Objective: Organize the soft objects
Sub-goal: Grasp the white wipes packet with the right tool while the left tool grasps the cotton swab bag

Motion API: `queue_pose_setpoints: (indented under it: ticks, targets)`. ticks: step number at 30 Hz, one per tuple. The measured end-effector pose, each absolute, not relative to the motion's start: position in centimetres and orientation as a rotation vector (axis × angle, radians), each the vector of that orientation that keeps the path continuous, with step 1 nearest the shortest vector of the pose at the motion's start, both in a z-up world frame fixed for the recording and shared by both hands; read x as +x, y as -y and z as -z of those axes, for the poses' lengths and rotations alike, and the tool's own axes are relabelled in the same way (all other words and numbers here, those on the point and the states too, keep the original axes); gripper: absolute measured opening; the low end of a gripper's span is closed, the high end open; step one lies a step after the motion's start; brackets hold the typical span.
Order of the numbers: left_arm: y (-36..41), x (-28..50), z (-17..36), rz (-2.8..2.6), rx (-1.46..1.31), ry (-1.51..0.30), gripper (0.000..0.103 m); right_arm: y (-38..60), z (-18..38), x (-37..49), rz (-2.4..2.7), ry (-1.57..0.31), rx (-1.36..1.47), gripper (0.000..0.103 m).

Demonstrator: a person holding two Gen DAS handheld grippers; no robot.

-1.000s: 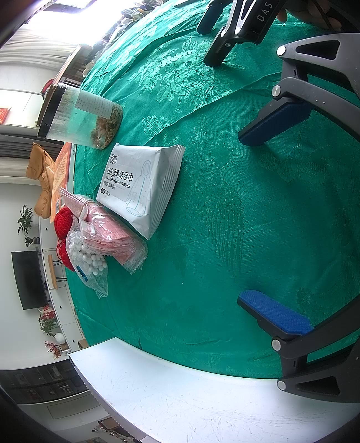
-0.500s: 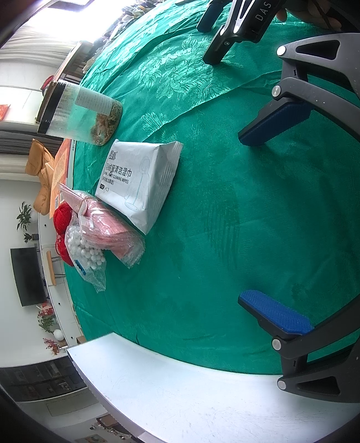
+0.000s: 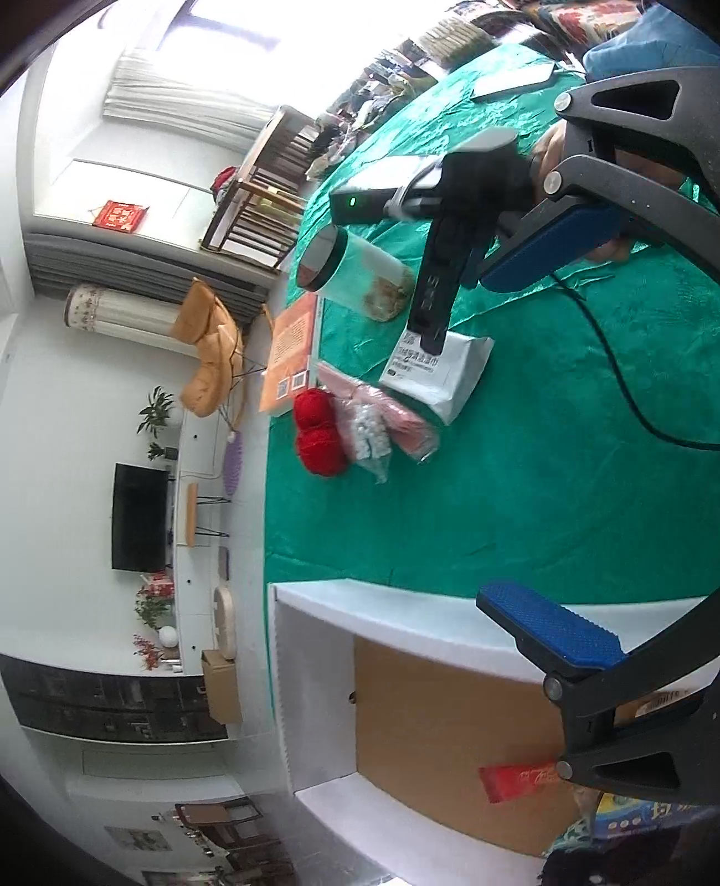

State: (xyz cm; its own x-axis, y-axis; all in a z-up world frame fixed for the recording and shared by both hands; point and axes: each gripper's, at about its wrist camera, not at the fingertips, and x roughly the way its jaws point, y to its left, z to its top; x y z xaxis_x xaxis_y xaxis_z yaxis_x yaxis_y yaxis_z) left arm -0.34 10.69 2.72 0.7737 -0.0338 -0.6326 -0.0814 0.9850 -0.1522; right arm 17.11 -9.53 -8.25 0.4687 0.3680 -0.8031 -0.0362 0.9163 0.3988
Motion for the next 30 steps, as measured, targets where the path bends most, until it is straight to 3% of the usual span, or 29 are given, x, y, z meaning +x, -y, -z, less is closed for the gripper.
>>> queue_pose_setpoints:
  ticks: [4,7,9,11,18,27,28,29,30]
  targets:
    - [-11.1,-0.1,-2.4,-0.065,-0.139,-0.711,0.103,4.1,9.2,20.5,-0.226,-1.098,0.328,0.092]
    - [-11.1,0.8,-1.8,-0.055,-0.112,-0.749,0.103,1.3,9.3,20.5,-0.197,-1.062,0.127,0.091]
    - [-10.8,1.6,-1.7,-0.033,-0.099,-0.773,0.103,1.6,9.4,19.4,-0.245,-1.027,0.061,0.085]
    - [-10.6,3.0,-1.9,0.013,-0.112,-0.809,0.103,3.2,9.3,18.0,-0.266,-1.002,0.036,0.070]
    - [-10.8,15.0,-1.8,0.099,-0.164,-0.921,0.103,12.0,9.3,12.4,-0.202,-0.952,0.039,0.070]
    - [-12.6,28.8,6.8,0.101,-0.388,-1.219,0.101,15.9,9.5,11.1,-0.148,-0.898,0.069,0.070]
    - [-12.7,28.9,7.3,0.115,-0.422,-1.222,0.093,16.0,9.5,11.1,-0.147,-0.897,0.069,0.070]
    - [-13.0,28.9,7.6,0.127,-0.451,-1.221,0.057,16.0,9.5,11.1,-0.147,-0.897,0.069,0.070]
    - [-13.4,28.6,8.0,0.143,-0.500,-1.226,0.046,16.1,9.5,11.3,-0.147,-0.900,0.070,0.070]
